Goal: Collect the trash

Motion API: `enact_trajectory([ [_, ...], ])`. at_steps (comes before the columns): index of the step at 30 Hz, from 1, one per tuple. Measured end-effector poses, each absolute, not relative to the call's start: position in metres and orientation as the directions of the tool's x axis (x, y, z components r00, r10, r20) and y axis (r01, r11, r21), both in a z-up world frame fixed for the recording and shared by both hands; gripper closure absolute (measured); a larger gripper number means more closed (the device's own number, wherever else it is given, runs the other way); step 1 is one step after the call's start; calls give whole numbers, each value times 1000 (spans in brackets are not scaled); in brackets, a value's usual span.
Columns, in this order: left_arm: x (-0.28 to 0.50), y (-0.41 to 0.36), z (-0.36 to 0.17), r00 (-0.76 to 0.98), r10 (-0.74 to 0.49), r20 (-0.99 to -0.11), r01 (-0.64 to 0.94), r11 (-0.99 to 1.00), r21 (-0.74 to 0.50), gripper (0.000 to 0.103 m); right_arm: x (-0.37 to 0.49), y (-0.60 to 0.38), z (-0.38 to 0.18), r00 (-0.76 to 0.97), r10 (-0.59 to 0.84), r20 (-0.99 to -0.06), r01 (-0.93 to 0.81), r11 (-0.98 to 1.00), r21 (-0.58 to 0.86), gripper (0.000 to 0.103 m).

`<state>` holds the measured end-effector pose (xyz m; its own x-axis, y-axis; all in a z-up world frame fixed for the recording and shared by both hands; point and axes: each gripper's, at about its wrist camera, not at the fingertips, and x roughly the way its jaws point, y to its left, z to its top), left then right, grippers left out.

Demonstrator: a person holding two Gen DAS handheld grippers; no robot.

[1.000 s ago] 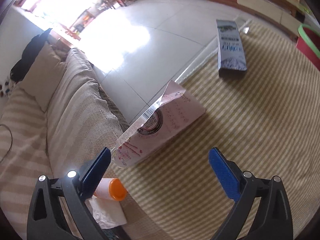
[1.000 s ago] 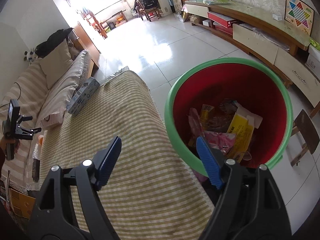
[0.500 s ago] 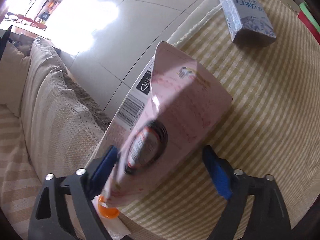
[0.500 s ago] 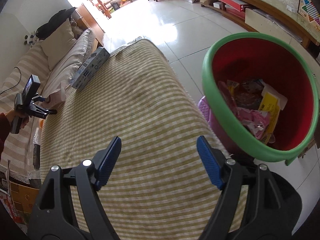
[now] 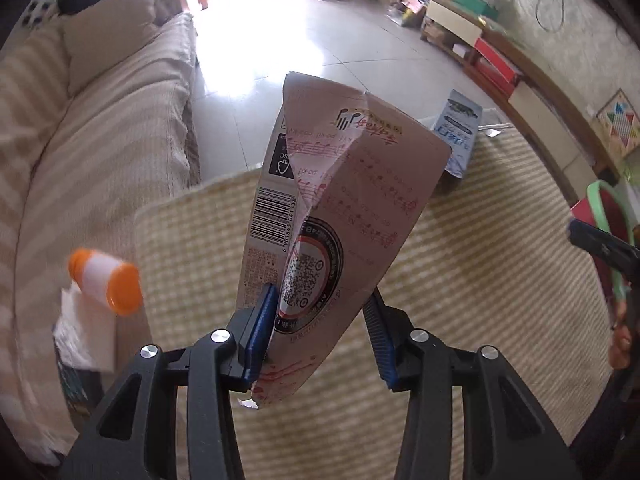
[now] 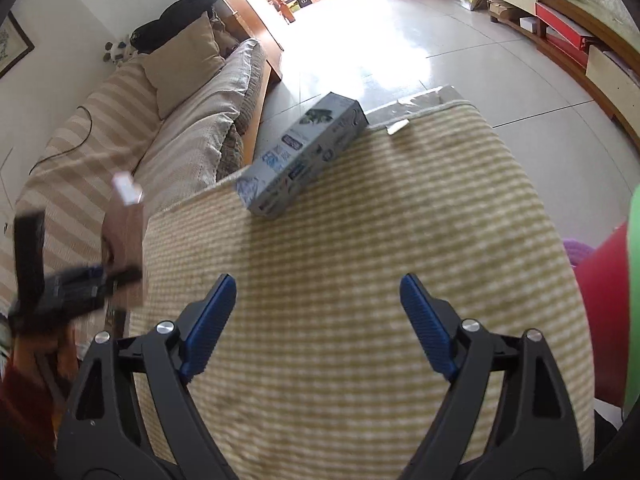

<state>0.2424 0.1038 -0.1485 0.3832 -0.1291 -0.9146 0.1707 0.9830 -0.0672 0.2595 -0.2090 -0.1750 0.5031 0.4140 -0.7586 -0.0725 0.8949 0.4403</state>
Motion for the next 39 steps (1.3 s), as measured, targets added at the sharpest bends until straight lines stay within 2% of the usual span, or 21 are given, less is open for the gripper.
enact_trajectory([
  [2, 207, 101, -156, 376, -147, -915, 130, 986, -105, 61, 292, -196, -174, 512, 382, -769, -48, 907, 419, 20],
  [5, 156, 95, -165, 365, -109, -925, 101, 992, -78, 60, 334, -177, -173, 517, 326, -791, -3, 925, 380, 17],
  [7, 129, 93, -174, 345, -95, -934, 80, 994, -72, 59, 357, -168, -176, 515, 305, -801, 26, 929, 370, 10],
  [9, 105, 85, -175, 353, -46, -935, 95, 995, -13, 58, 377, -155, -182, 498, 263, -826, 38, 945, 324, 10],
  [13, 89, 84, -172, 359, -35, -933, 78, 997, -7, 56, 399, -137, -204, 407, 236, -882, 62, 957, 285, 10],
  [15, 99, 87, -174, 355, -47, -934, 71, 997, -23, 52, 402, -139, -215, 380, 241, -893, 99, 949, 298, 10],
  [17, 106, 88, -178, 352, -62, -934, 70, 997, -39, 50, 401, -139, -215, 389, 236, -890, 103, 949, 297, 13],
  [18, 109, 88, -179, 358, -64, -932, 68, 997, -43, 50, 400, -136, -214, 392, 244, -887, 76, 952, 295, 23],
  [21, 133, 85, -181, 363, -62, -930, 58, 997, -44, 49, 395, -129, -207, 381, 277, -882, -26, 957, 289, 44],
  [25, 155, 78, -184, 373, -72, -925, 86, 995, -42, 46, 369, -134, -192, 363, 345, -865, -118, 938, 325, 54],
  [26, 161, 77, -186, 377, -69, -924, 95, 995, -36, 39, 359, -137, -187, 367, 359, -858, -142, 933, 329, 54],
  [27, 165, 75, -187, 379, -68, -923, 103, 994, -31, 37, 345, -143, -182, 371, 375, -850, -162, 927, 338, 54],
  [34, 187, 60, -207, 347, -18, -938, 145, 989, 35, 37, 253, -177, -173, 334, 423, -842, -217, 904, 368, 54],
  [37, 187, 58, -208, 378, -6, -926, 150, 987, 55, 44, 228, -176, -178, 329, 397, -857, -226, 914, 337, 50],
  [38, 186, 58, -207, 390, -19, -921, 156, 987, 46, 52, 224, -174, -181, 329, 386, -862, -226, 919, 325, 49],
  [39, 185, 57, -204, 402, -23, -915, 153, 987, 43, 54, 222, -172, -183, 332, 377, -865, -223, 922, 317, 47],
])
